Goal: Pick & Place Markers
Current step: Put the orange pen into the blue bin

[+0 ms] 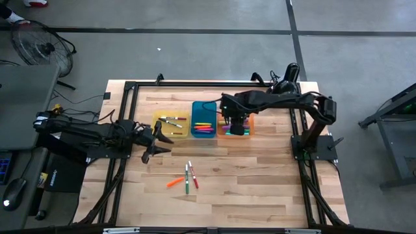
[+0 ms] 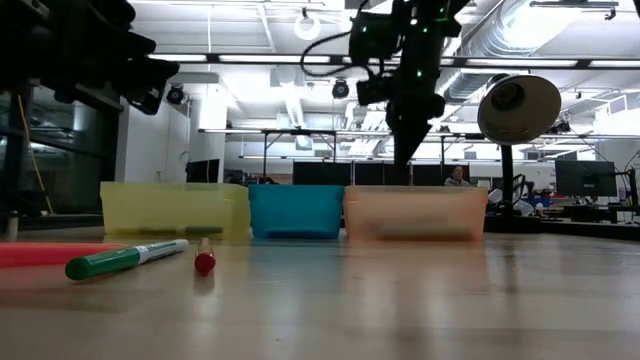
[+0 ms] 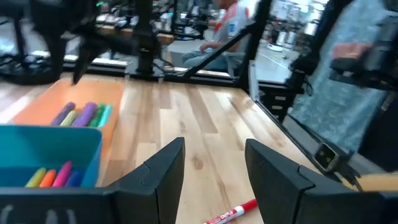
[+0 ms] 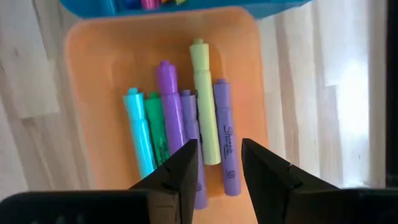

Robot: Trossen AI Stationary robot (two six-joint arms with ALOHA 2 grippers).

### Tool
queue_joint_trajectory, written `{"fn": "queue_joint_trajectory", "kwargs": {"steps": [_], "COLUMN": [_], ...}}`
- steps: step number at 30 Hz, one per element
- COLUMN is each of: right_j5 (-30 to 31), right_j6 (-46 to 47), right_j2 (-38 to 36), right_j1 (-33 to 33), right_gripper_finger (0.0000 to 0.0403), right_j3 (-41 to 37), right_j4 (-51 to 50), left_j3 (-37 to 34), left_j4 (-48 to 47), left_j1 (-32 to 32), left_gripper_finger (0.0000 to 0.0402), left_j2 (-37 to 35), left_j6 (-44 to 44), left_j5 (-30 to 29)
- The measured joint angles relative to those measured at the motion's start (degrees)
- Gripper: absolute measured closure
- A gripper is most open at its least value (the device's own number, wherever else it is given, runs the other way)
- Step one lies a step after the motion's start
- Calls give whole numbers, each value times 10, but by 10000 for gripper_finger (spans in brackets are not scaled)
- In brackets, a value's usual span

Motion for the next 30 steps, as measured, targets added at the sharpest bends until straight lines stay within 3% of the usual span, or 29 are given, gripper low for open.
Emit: {"fn": "queue_joint_trajectory", "kwargs": {"steps": [7,16,24,30], "right_j5": [-5,-5,26,34], "right_j6": [32,51,51,57], "right_j2": [-38,-42,-42,-41], "right_j1": [26,108,169,192], "right_gripper_finger": [290,290,290,290], "right_j3": [0,0,0,0], "right_j4": [23,117,166,183], "left_j3": [0,0,0,0], "left_j4": [-42,-90,-102,-103], "left_j1": [0,-6,-92,-168], "left_gripper_finger": [236,236,236,236], "left_j2": [1,1,41,114], "left_j6": [-41,-106,-143,-199], "left_j5": [-44,-49,-128,-204]}}
